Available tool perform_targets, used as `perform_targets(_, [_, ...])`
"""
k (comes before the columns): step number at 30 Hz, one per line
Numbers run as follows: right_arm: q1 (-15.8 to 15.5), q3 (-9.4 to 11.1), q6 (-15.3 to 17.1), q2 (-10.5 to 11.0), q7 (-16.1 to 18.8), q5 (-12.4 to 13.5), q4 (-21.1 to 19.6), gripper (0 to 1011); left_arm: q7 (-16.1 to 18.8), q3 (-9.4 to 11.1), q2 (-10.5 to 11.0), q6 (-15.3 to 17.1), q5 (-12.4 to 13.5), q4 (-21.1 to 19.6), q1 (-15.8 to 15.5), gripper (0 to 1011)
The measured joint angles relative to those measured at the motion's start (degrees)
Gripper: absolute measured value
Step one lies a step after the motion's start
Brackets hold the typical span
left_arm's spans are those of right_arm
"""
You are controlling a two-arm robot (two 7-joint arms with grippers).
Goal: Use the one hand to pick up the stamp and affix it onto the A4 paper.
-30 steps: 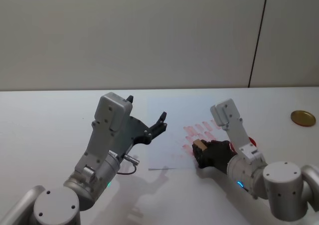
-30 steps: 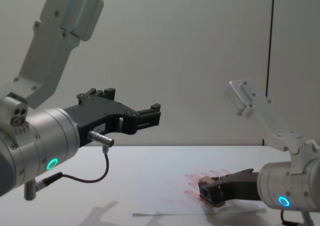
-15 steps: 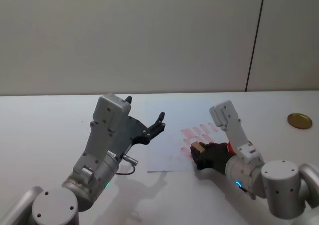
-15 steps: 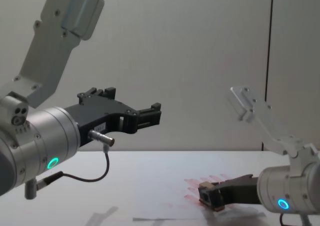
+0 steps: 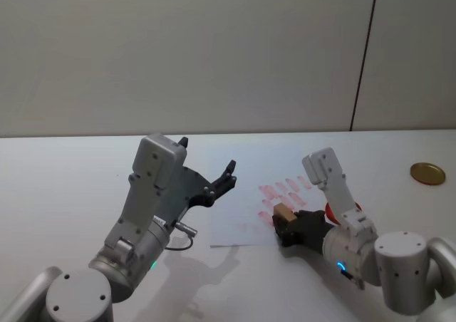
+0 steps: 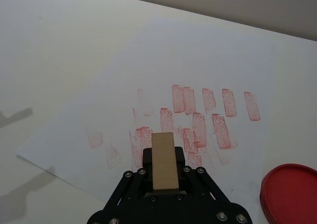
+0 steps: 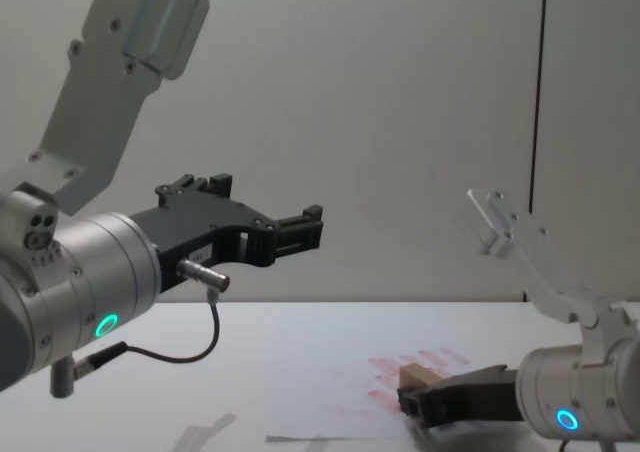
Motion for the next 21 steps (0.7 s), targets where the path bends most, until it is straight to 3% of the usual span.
perform_targets(10, [0.0, 0.2, 0.0, 0.0, 0.1, 0.6, 0.2, 219, 0.0, 0.0, 0.0, 0.0, 0.0, 0.0, 0.0, 993])
perform_targets(21, [-1.5, 0.4, -1.3, 0.9, -1.1, 0.2, -4.5, 219, 0.0, 0.0, 0.0, 0.0, 0.0, 0.0, 0.0, 993])
